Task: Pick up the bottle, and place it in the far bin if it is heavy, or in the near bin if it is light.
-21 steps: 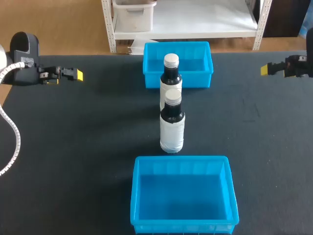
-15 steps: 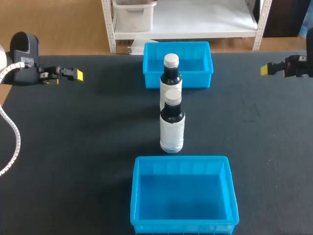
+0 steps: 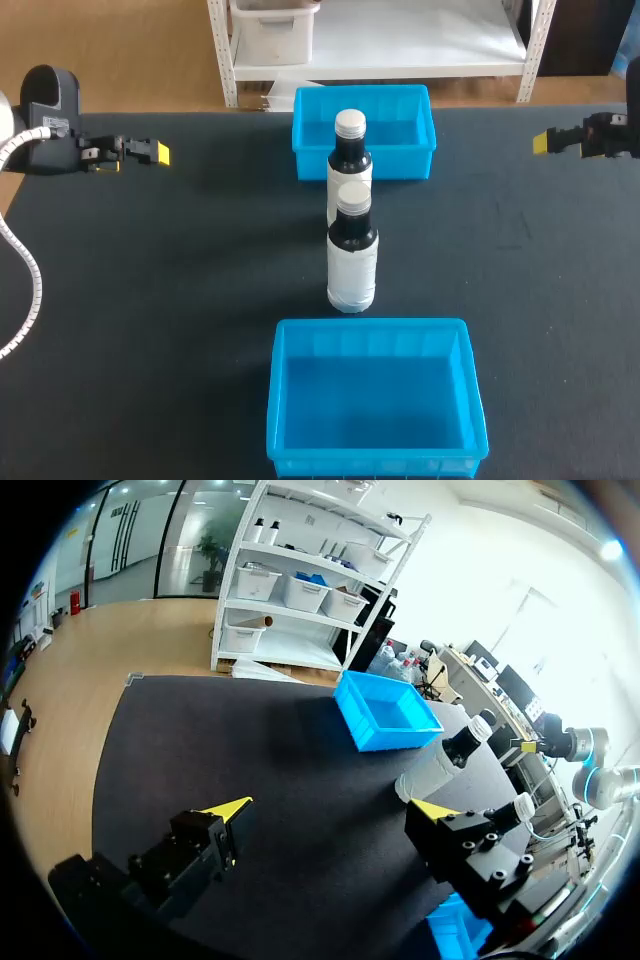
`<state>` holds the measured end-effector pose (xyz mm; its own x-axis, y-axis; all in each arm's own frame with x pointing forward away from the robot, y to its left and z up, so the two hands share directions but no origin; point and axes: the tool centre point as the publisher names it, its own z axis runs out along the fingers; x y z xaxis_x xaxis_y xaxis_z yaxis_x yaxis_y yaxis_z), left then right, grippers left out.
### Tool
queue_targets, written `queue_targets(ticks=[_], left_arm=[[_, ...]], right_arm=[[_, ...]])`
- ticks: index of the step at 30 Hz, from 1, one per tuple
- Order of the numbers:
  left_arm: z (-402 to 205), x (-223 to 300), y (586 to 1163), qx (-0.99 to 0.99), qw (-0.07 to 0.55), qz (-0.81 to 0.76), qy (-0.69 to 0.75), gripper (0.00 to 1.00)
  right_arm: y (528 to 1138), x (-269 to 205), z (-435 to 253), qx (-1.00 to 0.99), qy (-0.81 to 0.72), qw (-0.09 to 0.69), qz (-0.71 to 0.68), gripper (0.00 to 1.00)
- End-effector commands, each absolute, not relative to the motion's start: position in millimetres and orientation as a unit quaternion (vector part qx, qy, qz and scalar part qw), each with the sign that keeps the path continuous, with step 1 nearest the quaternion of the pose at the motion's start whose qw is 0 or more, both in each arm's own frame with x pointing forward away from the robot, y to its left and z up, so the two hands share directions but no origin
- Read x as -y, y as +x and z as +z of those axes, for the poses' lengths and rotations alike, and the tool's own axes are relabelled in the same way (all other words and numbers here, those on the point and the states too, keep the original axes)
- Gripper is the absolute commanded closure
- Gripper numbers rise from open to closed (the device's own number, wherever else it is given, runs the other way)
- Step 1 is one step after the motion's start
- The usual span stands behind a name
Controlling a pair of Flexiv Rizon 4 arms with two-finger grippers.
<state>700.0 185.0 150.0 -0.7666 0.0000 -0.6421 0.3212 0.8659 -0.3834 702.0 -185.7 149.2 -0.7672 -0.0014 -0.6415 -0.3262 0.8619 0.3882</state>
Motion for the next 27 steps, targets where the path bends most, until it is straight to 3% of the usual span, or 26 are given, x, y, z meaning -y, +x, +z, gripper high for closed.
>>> queue_targets(ticks=[1, 10, 27], left_arm=[[150, -185, 700, -0.908, 0.33, -0.243, 0.088, 0.0], [150, -185, 700, -0.908, 0.33, -0.243, 0.088, 0.0], [150, -185, 700, -0.908, 0.33, -0.243, 0.088, 0.0]], right_arm=[[701, 185, 150, -0.908, -0.089, 0.33, 0.244, 0.0], [701, 199, 173, -0.737, -0.534, 0.282, 0.303, 0.0], [701, 199, 173, -0.737, -0.534, 0.282, 0.303, 0.0]])
